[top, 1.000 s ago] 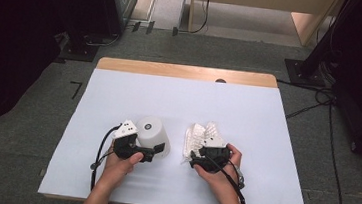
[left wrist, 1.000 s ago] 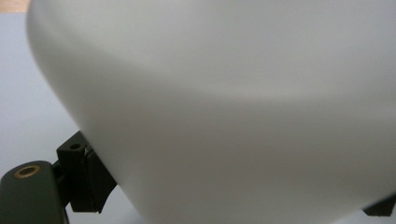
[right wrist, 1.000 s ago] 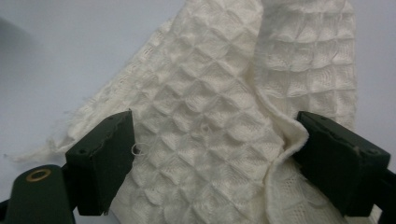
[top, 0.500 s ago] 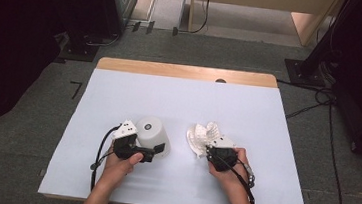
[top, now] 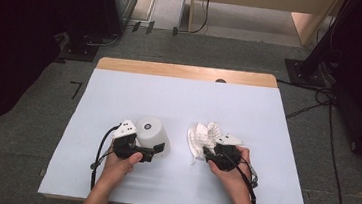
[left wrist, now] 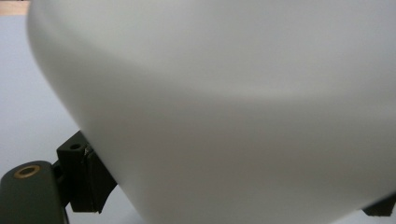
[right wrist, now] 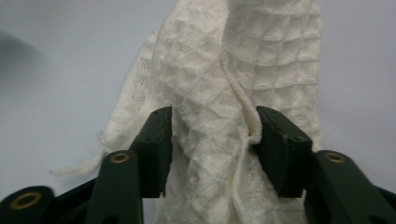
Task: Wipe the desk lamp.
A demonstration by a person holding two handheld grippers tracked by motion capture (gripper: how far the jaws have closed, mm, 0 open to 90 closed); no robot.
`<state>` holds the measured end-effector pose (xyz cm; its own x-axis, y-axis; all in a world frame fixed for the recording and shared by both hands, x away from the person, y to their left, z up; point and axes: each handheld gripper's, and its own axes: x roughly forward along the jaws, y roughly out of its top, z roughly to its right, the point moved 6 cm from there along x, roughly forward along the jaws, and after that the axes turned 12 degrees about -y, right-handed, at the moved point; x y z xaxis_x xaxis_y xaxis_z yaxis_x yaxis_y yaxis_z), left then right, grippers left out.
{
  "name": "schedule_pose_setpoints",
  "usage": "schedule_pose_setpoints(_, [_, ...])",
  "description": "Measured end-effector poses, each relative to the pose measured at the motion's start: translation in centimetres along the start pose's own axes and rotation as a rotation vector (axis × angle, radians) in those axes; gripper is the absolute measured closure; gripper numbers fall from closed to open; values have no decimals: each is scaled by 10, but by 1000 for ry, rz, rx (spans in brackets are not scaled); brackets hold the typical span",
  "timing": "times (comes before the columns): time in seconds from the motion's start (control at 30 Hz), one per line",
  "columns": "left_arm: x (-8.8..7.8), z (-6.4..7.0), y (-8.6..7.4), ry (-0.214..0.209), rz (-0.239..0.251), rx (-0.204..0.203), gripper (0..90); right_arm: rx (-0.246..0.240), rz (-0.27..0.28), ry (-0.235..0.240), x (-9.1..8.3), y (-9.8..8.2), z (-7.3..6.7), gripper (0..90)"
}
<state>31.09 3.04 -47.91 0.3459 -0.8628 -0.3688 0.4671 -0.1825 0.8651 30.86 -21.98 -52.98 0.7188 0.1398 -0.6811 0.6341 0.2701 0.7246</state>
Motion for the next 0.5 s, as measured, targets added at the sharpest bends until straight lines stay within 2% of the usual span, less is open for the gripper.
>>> schedule_pose_setpoints(0.13, [1,1,0,1,-2,1,82,-39,4,-44,4,-1,-9,321])
schedule_pose_setpoints(0.2, [1,1,0,-3,-6,2,82,-64,2,-67,5,-1,-12,303])
schedule_pose_setpoints(0.27, [0,1,-1,-6,-6,2,82,-59,-4,-74,6,-1,-12,318])
schedule_pose_setpoints(0.3, [0,1,-1,-7,-4,2,82,-60,-4,-79,5,-1,-10,356])
schedule_pose_setpoints(0.37, [0,1,-1,-7,-2,-1,82,-66,-1,-99,4,-1,-6,488])
schedule_pose_setpoints(0.43, [-1,0,-1,-8,-2,0,82,-88,2,-114,3,-2,0,665])
schedule_pose_setpoints(0.47, [-2,0,-1,-10,1,-2,82,-111,9,-120,3,-2,3,712])
schedule_pose_setpoints(0.5, [-1,0,0,-12,2,-2,82,-104,6,-107,2,-2,5,743])
